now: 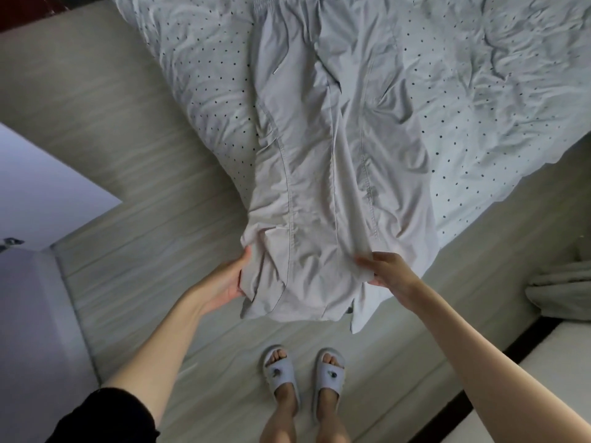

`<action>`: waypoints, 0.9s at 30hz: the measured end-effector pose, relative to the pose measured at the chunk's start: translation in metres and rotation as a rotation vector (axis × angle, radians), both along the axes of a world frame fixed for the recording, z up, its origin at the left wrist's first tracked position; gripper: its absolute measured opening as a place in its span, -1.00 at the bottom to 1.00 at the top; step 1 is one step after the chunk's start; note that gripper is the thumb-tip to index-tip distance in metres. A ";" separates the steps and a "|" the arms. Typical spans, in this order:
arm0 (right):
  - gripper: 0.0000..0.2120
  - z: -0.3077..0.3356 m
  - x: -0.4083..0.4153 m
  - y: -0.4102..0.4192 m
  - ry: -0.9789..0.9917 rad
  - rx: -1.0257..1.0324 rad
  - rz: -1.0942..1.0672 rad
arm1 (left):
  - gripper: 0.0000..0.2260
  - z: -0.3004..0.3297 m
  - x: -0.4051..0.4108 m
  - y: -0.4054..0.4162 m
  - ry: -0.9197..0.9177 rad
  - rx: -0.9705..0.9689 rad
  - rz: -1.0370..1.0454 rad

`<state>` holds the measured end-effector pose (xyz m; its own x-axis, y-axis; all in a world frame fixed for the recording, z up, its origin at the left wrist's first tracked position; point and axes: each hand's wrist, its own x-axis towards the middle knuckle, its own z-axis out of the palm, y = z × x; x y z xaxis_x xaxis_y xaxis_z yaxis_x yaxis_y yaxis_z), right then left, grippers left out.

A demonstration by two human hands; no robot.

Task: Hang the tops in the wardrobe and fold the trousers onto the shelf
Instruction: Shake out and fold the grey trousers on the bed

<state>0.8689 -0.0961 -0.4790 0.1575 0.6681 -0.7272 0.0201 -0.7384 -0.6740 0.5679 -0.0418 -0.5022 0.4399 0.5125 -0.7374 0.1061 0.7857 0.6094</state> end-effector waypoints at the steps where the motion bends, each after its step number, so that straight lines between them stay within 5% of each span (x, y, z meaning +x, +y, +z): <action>1: -0.81 -0.001 -0.001 -0.003 -0.017 -0.016 0.021 | -0.62 -0.001 -0.002 -0.005 0.028 -0.009 -0.024; 8: -0.79 -0.004 -0.003 -0.031 -0.033 -0.044 0.078 | -0.82 -0.001 -0.014 -0.042 0.217 0.052 -0.115; 16: -0.85 -0.008 0.005 -0.068 -0.020 -0.091 0.169 | -0.83 0.007 0.001 -0.084 0.262 0.021 -0.020; 21: -0.71 -0.001 0.032 -0.094 -0.018 -0.056 0.178 | -0.89 0.000 0.027 -0.118 0.317 0.189 0.182; 25: -0.89 -0.001 0.048 -0.110 -0.004 -0.056 0.258 | -0.85 -0.002 0.048 -0.138 0.492 0.316 0.151; 27: -0.79 0.000 0.053 -0.113 0.007 -0.063 0.282 | -0.87 0.001 0.057 -0.145 0.470 0.299 0.105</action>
<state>0.9219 -0.2092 -0.4792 -0.0332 0.6382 -0.7692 0.2257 -0.7450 -0.6278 0.6249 -0.1873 -0.5009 0.0345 0.7526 -0.6576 0.3505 0.6071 0.7131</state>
